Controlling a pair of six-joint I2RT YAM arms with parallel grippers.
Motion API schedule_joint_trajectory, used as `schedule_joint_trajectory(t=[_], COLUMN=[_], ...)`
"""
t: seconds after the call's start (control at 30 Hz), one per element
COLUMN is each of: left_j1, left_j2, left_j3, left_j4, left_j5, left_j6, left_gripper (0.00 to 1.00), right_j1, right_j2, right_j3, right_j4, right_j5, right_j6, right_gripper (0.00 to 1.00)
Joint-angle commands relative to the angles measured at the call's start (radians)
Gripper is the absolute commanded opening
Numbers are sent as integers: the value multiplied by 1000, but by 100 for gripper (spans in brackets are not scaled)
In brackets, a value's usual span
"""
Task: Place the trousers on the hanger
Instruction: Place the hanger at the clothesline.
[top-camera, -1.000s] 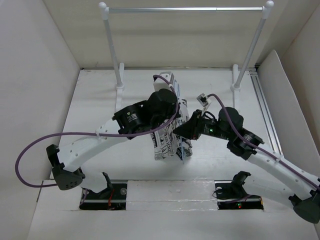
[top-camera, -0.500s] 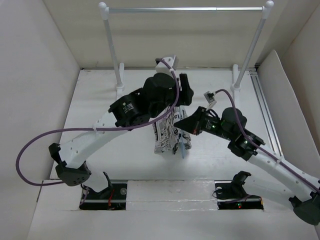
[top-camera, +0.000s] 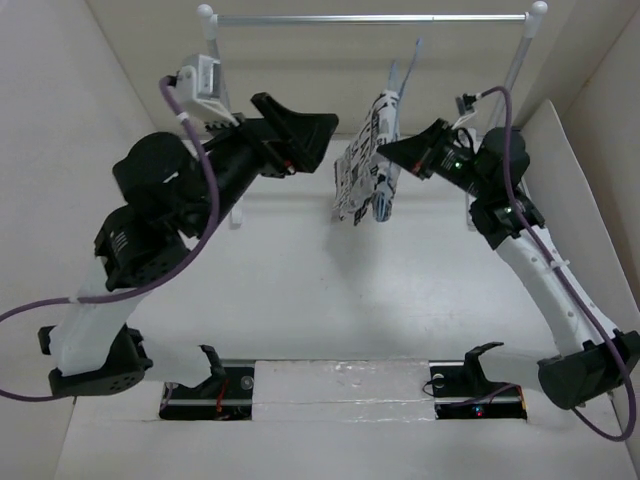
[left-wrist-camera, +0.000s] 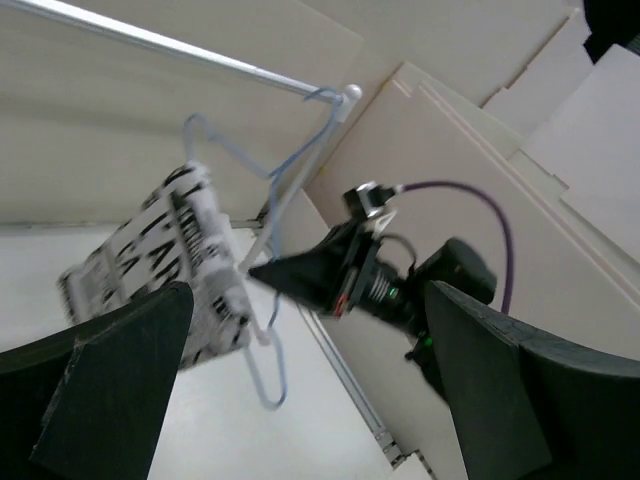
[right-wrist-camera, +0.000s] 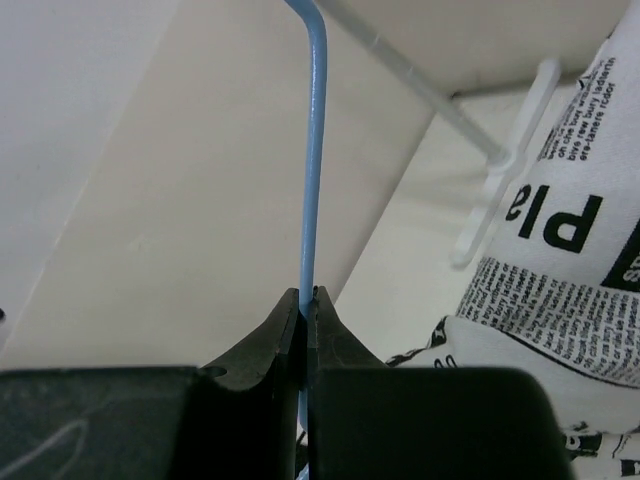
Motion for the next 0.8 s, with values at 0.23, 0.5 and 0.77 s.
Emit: schedule_joint_trajectory(t=[0.23, 0.5, 0.77], left_j1=[2, 2, 2], left_j2=[-308, -405, -407], left_j3=[-602, -820, -857], left_j4=[14, 3, -3], left_j5=[-109, -74, -74], left_j6=[-139, -244, -235], left_gripper=[99, 99, 99], right_j1=[-356, -481, -531], right_j2=[230, 410, 543], right_j3=[359, 574, 690], right_j4=[115, 59, 49], right_j5=[-229, -277, -300], right_j6=[-81, -105, -75], right_gripper=[0, 0, 0])
